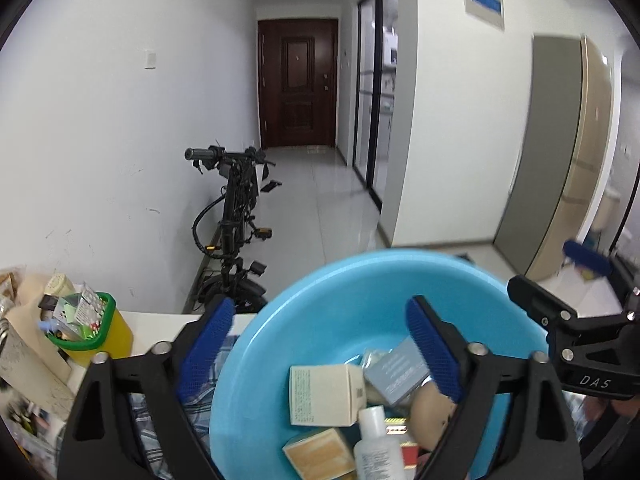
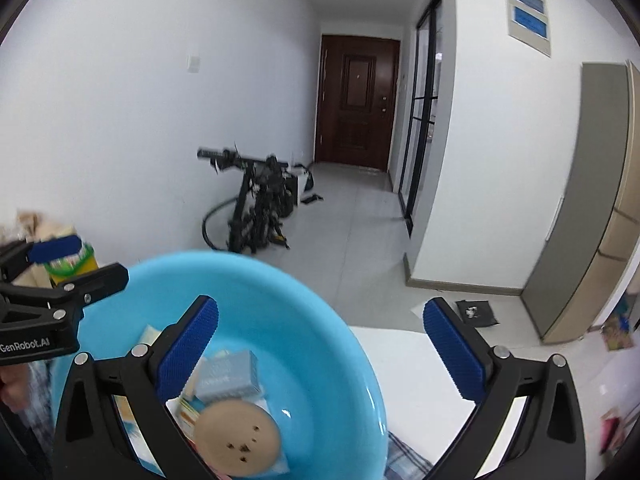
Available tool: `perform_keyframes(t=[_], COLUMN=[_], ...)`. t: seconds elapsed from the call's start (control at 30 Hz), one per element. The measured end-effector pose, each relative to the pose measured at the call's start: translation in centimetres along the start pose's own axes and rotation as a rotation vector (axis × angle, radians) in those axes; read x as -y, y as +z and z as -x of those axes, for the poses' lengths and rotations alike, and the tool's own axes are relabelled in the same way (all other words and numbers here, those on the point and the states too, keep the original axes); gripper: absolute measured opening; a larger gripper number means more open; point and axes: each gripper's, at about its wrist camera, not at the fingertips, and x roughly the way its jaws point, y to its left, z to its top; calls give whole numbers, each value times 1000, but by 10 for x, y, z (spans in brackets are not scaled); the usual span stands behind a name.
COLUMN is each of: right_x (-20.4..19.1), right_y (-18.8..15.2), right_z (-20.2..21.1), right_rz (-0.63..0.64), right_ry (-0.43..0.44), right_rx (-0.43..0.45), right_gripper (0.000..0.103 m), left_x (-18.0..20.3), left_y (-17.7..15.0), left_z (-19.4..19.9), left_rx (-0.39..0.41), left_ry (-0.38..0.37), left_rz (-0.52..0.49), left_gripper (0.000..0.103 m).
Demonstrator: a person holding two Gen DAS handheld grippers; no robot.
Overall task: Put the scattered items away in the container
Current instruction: 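Raise both open grippers away from the basin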
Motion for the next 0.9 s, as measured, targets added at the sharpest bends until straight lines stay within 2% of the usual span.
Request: perform_keyframes(t=[0.07,0.17,0.23,0.9], right_x=[0,-1,-1,-3], right_y=[1,4,6,11], right_z=[4,10,13,51], right_rz=[-3,-16,-32,-40], right_ry=[-8,-20,-22,-31], right_rx=[18,55,76,189], right_gripper=[102,102,102,102], left_x=[-2,-1,2,13], left_y=[2,3,4,5], left_z=[8,22,27,68], left_rx=[47,134,164,248], left_ry=[3,29,60,55], left_rz=[12,-4,-31,-45], left_gripper=[103,103,103,103])
